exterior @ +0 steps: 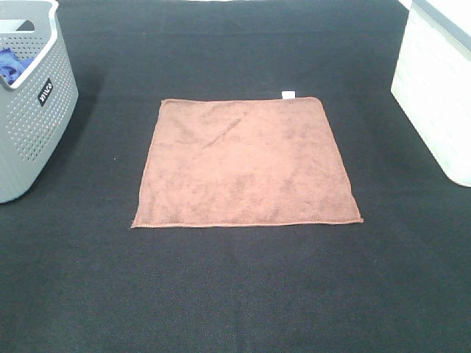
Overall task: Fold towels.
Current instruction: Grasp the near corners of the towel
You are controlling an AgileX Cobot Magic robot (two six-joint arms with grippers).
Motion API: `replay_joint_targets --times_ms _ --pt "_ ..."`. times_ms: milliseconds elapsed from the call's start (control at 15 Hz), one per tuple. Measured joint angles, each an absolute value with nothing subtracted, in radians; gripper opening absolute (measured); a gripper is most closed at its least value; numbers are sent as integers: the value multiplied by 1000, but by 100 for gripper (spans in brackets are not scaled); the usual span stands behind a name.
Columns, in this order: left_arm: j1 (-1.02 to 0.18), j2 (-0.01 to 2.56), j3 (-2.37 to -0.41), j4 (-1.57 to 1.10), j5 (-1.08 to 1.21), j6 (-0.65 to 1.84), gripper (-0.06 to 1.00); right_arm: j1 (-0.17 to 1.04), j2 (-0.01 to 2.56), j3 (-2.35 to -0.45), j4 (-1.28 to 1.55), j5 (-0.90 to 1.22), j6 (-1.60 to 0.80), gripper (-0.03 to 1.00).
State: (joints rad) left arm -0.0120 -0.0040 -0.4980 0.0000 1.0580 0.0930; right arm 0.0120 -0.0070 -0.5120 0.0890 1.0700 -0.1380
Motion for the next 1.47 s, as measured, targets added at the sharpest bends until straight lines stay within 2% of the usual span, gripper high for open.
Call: replay_joint_targets --times_ms 1467 --pt "-12 -4 -498 0 1058 93 74 12 -7 -512 89 1070 -138 87"
